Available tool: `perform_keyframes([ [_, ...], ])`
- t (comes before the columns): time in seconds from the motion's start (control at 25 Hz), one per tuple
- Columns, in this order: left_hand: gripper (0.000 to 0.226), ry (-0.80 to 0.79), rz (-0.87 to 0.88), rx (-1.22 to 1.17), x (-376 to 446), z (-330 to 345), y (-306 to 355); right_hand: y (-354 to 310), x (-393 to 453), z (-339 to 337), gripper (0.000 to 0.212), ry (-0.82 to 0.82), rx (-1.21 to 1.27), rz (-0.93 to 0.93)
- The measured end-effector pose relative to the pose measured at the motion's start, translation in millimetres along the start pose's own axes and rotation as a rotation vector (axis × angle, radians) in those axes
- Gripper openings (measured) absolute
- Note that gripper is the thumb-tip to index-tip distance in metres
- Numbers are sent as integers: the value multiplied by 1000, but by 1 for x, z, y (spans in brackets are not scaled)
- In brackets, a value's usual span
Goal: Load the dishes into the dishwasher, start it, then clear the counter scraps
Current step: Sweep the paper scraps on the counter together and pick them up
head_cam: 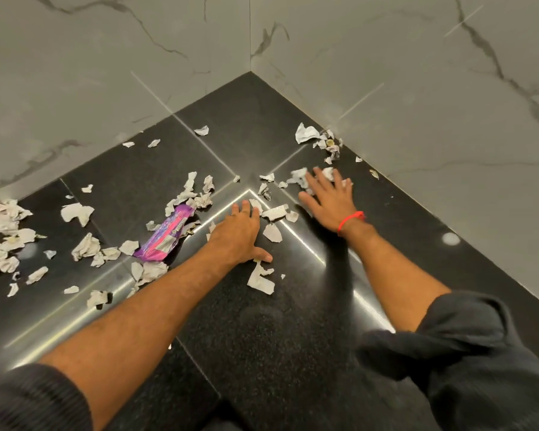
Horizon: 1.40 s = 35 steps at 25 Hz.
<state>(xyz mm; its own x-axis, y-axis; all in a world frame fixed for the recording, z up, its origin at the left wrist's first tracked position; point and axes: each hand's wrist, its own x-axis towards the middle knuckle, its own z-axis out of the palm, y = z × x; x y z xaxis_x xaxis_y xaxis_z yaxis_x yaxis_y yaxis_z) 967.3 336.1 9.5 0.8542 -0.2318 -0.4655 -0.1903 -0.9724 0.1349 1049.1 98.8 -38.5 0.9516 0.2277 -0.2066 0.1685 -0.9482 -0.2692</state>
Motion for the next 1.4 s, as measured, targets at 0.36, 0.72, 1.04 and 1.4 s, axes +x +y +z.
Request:
perform_keyframes([
  [0.36, 132, -15, 9, 14, 7, 5, 0, -11, 52, -14, 47, 443, 218, -86],
  [0.72, 128, -34, -12, -10, 8, 3, 2, -19, 101, -10, 57, 62, -134, -64],
  [1.04, 125, -34, -9, -31, 3, 1, 3, -84, 20, 0, 39, 258, 630, -224],
  [1.4, 131, -43, -15, -23, 9, 2, 5, 57, -22, -3, 56, 118, 157, 202],
])
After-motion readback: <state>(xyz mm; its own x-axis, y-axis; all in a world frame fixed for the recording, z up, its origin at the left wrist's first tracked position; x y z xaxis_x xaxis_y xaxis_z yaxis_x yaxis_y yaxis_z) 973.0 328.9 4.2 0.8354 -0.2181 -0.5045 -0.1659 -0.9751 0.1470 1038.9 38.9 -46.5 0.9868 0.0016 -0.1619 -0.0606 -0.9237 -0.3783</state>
